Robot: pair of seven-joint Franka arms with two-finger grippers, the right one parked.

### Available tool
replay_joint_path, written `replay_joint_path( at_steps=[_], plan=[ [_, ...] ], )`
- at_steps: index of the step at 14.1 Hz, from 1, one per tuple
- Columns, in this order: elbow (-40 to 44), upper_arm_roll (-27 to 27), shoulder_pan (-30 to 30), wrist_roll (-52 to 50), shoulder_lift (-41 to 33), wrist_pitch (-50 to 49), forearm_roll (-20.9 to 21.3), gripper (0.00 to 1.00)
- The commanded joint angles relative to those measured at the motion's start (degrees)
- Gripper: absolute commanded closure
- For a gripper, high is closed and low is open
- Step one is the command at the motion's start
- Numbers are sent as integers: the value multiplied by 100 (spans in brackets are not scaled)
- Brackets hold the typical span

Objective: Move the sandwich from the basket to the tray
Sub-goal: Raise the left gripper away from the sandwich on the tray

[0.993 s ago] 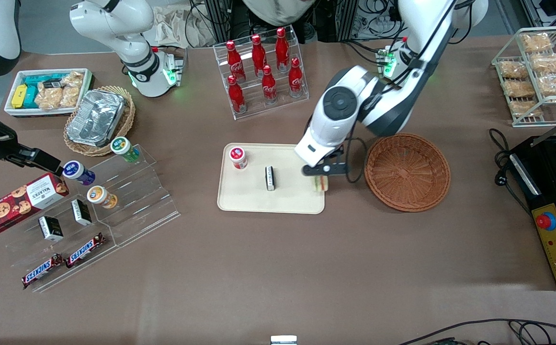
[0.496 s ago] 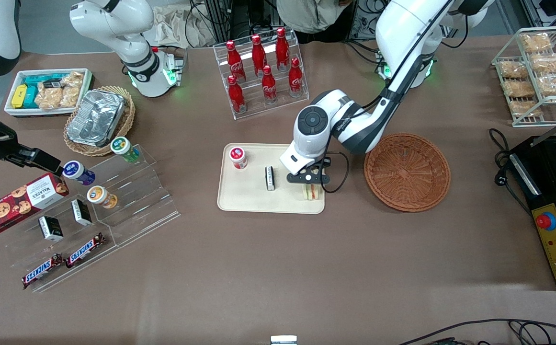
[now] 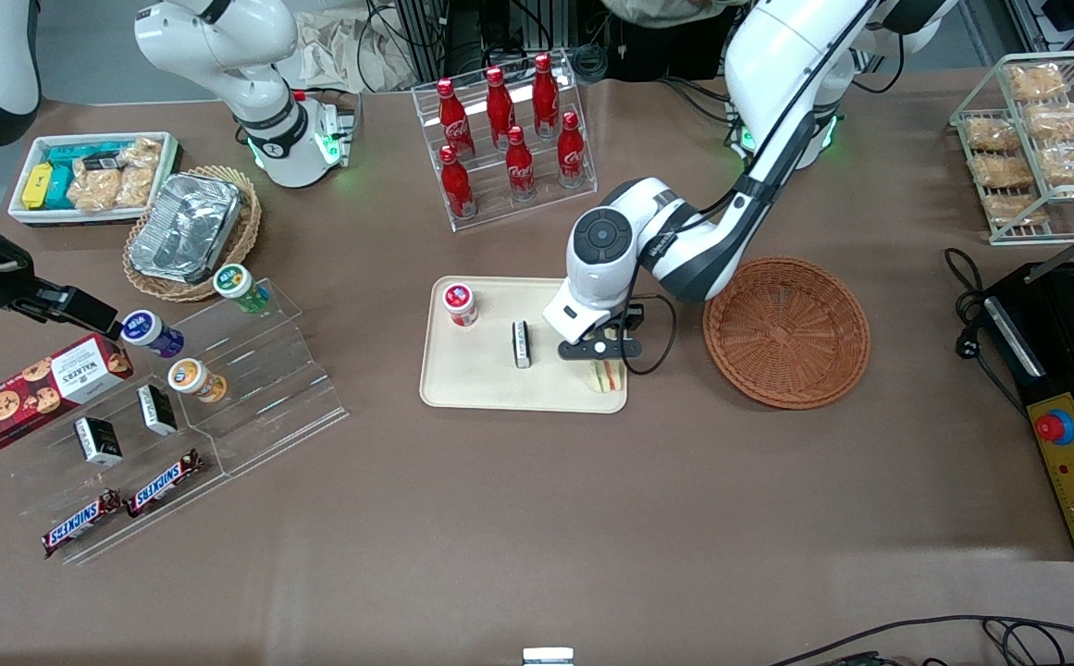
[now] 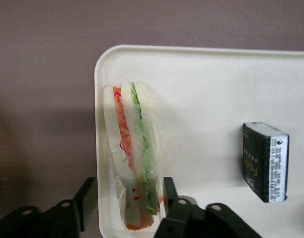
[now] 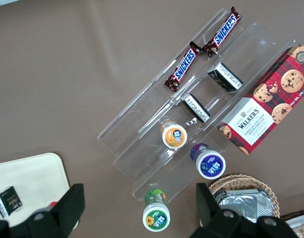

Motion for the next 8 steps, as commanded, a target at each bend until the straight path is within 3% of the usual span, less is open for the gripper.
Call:
replay_joint_path(
  at_steps=[1, 8],
  plan=[
    [6, 25, 213, -103, -533, -565, 134, 0],
    [-3, 7, 1329, 1688, -1947, -2489, 11, 0]
  ],
)
